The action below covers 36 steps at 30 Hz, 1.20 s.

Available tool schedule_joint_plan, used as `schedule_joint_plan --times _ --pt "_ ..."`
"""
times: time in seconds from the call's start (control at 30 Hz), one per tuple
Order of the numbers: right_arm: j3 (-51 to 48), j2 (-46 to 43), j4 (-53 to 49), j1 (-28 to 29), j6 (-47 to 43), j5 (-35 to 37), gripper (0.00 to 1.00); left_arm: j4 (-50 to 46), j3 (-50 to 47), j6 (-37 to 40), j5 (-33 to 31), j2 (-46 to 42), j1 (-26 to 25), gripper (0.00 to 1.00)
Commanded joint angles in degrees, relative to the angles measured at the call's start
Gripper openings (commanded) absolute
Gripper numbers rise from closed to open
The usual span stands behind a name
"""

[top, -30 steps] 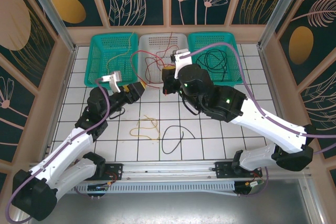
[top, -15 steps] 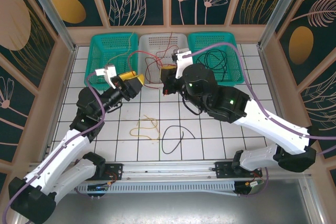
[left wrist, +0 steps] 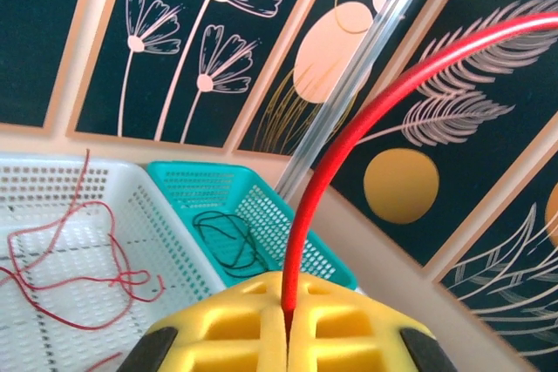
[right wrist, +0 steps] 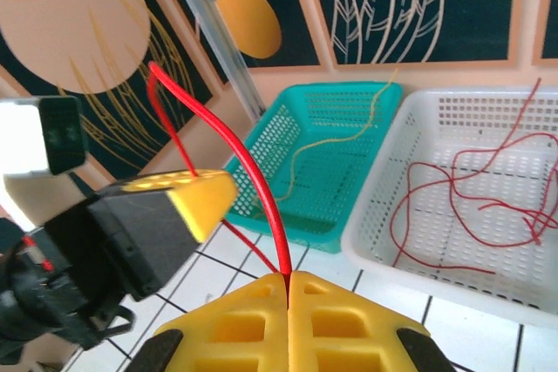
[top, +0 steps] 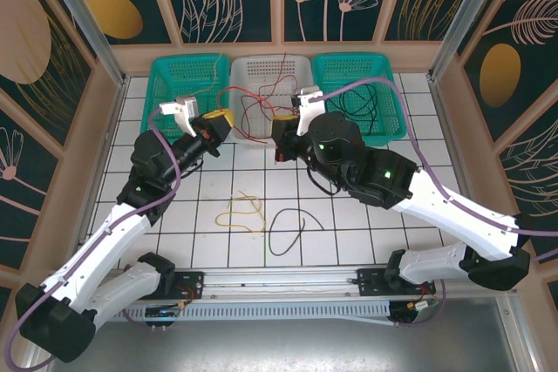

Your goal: Untangle the cables

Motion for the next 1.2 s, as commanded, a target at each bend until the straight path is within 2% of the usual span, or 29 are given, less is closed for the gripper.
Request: schedule_joint_plan --times 0.0,0.03,0.13,0.17,0.23,0.3,0.4,0.5,0.63,0.87,0.97,1.03,1.1,1.17 --pt "-1.44 -1.62 0.35 -2.64 2.46 3.26 0.08 -4.4 2.06 2.52 -0.55 -1.86 0.23 0.0" --pt "-1.94 -1.7 0.03 -3.55 2.82 3.09 0.16 -6.2 2.32 2.95 -1.17 -2.29 0.2 0.0" --pt "-4.48 -2.86 0.8 -5.71 2.95 1.19 0.55 -14.18 4.31 4.61 -2.54 -2.88 0.21 0.0" --pt "-5.65 -3.45 1.71 -6.04 2.45 0.11 0.63 -18.75 6.33 5.23 -3.35 -2.31 0.25 0.0" --pt "-7.91 -4.53 4.33 -6.54 0.77 -2.96 0.73 -27.27 10.49 6.28 -4.4 -0.68 0.22 0.0" --pt "-10.51 -5.42 6.45 -7.65 -0.52 -6.0 0.79 -34.54 14.41 6.49 -5.75 0.99 0.2 0.0" --pt "-12.95 -5.32 8.3 -11.21 -0.97 -12.57 0.81 -39.62 17.62 6.39 -2.92 2.78 0.2 0.0" --pt "-14.73 -4.41 10.23 -14.49 -1.48 -18.65 0.82 -39.96 18.08 5.5 1.28 2.88 0.2 0.0" --pt "-14.55 -1.33 11.2 -16.54 -2.8 -25.3 0.83 -41.57 18.75 5.33 3.3 3.45 0.2 0.0" --pt "-13.84 5.7 14.54 -18.37 -3.55 -28.0 0.84 -38.79 18.28 2.57 7.42 2.53 0.21 0.0" --pt "-15.78 7.23 18.3 -20.24 -1.8 -29.7 0.78 -39.2 18.92 2.32 7.7 2.62 0.2 0.0" --pt "-17.21 7.67 20.95 -21.57 -0.5 -30.78 0.69 -39.53 19.03 2.33 7.96 2.55 0.2 0.0" --pt "-18.47 7.87 22.98 -22.89 0.65 -32.16 0.55 -39.66 18.78 2.33 7.92 2.36 0.2 0.0" --pt "-19.4 7.92 24.81 -24.17 1.64 -33.71 0.5 -39.51 18.36 2.08 7.87 2.03 0.2 0.0"
